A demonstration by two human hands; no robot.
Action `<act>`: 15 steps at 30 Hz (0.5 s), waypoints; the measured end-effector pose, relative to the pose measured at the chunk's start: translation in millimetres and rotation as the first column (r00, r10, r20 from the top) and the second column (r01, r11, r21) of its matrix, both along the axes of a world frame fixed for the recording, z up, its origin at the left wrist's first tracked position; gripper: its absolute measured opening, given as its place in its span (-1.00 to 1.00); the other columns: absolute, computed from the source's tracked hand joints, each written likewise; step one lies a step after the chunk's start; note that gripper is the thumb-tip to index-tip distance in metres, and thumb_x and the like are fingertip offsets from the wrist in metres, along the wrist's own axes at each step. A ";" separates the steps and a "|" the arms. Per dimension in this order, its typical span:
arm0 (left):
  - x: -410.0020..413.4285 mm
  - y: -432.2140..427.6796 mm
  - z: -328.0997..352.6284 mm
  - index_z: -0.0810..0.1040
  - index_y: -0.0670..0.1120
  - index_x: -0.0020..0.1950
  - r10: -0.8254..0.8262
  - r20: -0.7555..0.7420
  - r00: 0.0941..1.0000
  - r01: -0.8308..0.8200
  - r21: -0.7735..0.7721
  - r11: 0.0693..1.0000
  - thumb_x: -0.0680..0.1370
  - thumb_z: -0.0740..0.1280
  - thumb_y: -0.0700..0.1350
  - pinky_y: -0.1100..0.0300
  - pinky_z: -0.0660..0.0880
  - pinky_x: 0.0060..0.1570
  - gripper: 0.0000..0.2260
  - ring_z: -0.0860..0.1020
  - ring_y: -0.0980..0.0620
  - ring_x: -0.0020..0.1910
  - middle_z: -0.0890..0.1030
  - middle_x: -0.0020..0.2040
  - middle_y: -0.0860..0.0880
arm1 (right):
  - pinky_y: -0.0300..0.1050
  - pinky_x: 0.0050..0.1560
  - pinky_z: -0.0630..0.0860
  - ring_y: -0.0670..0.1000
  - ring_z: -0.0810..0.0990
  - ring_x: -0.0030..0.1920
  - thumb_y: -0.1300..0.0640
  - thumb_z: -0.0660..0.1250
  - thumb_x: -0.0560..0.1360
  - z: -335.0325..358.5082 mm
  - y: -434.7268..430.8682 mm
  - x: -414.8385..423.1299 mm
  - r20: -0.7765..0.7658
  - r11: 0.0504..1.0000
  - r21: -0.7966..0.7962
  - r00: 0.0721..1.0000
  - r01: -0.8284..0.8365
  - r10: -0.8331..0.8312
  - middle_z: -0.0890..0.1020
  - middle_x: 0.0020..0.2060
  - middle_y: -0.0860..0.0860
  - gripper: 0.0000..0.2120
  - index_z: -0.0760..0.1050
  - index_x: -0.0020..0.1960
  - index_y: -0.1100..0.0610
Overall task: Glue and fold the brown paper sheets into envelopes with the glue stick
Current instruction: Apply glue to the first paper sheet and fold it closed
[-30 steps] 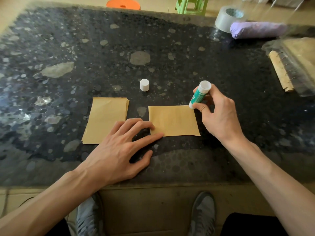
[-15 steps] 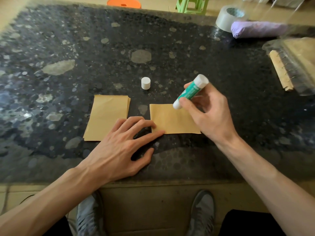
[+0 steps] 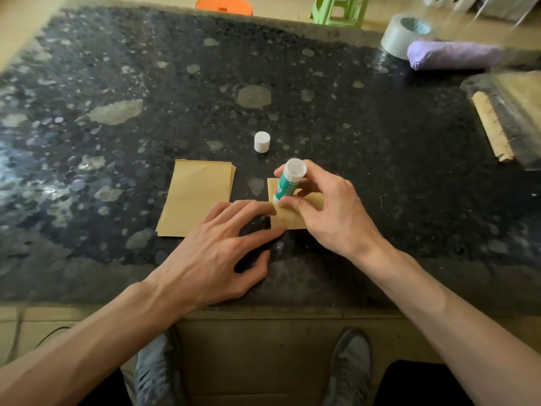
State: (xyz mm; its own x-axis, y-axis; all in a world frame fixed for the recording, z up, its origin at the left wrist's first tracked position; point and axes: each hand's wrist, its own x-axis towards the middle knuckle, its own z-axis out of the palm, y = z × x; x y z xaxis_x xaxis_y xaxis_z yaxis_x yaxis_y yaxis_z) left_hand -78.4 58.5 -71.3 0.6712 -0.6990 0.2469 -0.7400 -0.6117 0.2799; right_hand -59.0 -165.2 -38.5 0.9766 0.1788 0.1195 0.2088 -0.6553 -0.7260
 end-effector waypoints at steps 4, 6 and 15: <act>-0.2 -0.2 -0.8 0.62 0.00 0.40 0.006 0.017 1.000 -0.006 -0.027 1.000 0.61 0.32 -0.01 0.03 0.45 0.28 -0.64 0.50 -0.02 0.35 0.58 0.29 0.01 | -0.53 0.09 0.38 -0.39 0.54 0.11 0.27 0.43 0.57 1.9 2.1 0.0 0.006 0.999 -0.022 0.999 -0.039 0.039 0.64 0.05 -0.23 -0.67 0.56 0.26 -0.04; 0.0 -0.3 -1.7 0.63 0.00 0.39 0.010 0.021 1.000 -0.010 -0.032 0.999 0.61 0.32 -0.01 0.02 0.46 0.26 -0.65 0.51 -0.02 0.34 0.59 0.27 0.01 | -0.54 0.08 0.37 -0.41 0.53 0.08 0.31 0.40 0.57 2.7 2.8 1.1 0.006 0.998 -0.041 0.998 -0.057 0.057 0.65 0.05 -0.22 -0.66 0.56 0.24 -0.03; -0.9 -0.4 -1.9 0.62 0.00 0.40 0.014 0.017 1.000 -0.013 -0.035 0.999 0.62 0.32 0.00 0.01 0.46 0.25 -0.64 0.50 -0.03 0.35 0.58 0.27 0.01 | -0.14 0.08 0.50 -0.10 0.64 0.09 0.22 0.46 0.56 -1.6 7.6 10.4 0.060 0.995 -0.099 0.997 -0.034 0.040 0.71 0.02 -0.07 -0.77 0.54 0.19 0.12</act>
